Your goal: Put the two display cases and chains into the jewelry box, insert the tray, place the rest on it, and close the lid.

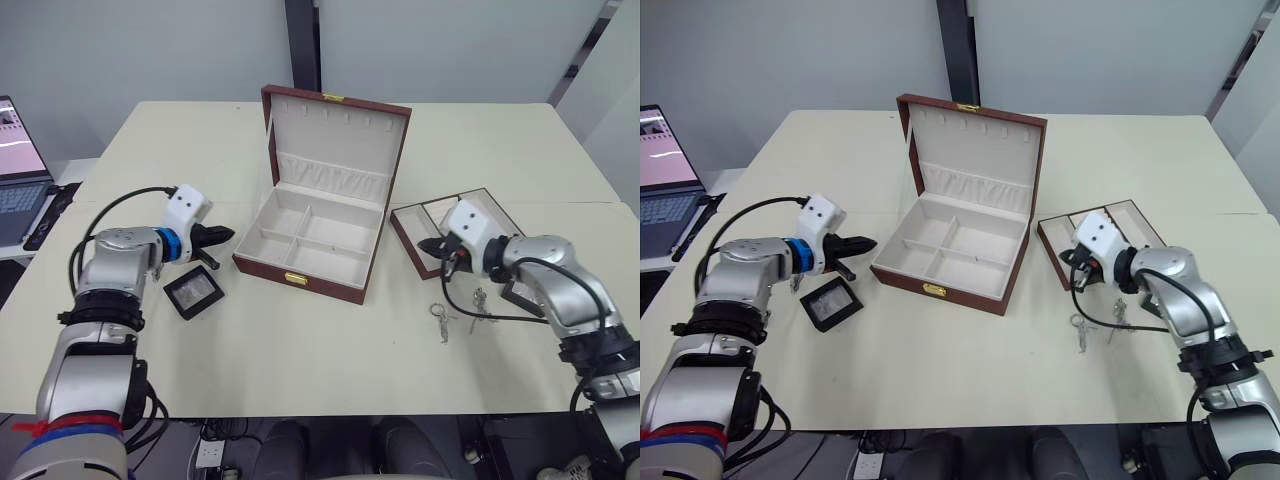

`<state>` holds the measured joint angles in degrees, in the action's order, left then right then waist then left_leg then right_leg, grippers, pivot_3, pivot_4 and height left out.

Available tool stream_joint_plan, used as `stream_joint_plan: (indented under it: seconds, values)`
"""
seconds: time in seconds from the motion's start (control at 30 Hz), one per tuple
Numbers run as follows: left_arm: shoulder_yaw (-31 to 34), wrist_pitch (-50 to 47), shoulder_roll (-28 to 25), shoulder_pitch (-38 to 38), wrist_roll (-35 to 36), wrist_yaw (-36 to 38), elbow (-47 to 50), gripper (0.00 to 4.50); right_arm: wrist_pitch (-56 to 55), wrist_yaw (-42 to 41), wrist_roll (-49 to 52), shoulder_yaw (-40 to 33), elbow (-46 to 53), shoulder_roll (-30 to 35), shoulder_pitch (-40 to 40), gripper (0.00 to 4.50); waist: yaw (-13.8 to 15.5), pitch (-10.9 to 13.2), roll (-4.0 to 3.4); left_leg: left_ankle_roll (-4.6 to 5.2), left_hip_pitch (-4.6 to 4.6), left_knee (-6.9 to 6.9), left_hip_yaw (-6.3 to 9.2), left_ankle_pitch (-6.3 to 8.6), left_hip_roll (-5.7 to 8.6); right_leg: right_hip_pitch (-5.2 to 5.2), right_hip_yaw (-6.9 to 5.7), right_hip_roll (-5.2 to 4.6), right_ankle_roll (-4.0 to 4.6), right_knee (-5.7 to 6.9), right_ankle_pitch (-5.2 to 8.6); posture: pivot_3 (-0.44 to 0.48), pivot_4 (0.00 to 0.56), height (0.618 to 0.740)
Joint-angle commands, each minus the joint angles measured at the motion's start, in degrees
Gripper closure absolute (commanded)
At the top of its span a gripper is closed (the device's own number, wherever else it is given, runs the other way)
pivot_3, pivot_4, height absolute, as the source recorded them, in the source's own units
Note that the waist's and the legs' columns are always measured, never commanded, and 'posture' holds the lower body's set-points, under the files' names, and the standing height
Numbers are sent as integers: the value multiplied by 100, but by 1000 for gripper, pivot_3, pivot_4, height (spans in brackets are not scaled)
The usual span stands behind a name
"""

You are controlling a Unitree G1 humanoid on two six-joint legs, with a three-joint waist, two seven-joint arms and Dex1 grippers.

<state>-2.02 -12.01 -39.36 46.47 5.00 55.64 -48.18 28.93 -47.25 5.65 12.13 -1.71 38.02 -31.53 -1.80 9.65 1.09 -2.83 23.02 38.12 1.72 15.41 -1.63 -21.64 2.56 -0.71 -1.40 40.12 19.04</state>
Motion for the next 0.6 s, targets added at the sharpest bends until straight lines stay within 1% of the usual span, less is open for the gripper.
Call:
stream_joint_plan:
  seconds: [0.03,0.23,0.37,0.6]
  values:
    - [-78,206,86,241,-141,159,-220,4500,-211,120,-229,119,-240,-239,-326,4480,-11,0,0,0,-1,0,0,0,0,-2,0,0,0,4,0,0,150,740]
    - [-235,131,188,198,-162,698,-81,4500,-346,38,-410,406,-588,-692,-641,4480,-17,0,0,-1,-2,0,9,-1,0,-12,2,1,0,17,0,0,150,740]
    - [-235,10,207,115,-127,861,143,4500,-397,-54,-470,484,-747,-882,-764,4480,-16,0,0,-1,-1,1,16,-1,-1,-12,2,-1,0,19,0,0,150,740]
    - [-167,-513,207,-328,84,1075,1122,4500,-646,-236,-529,474,-1186,-1079,-1060,4480,-20,0,0,-1,-3,4,28,-1,1,-11,-1,-7,0,25,0,0,150,740]
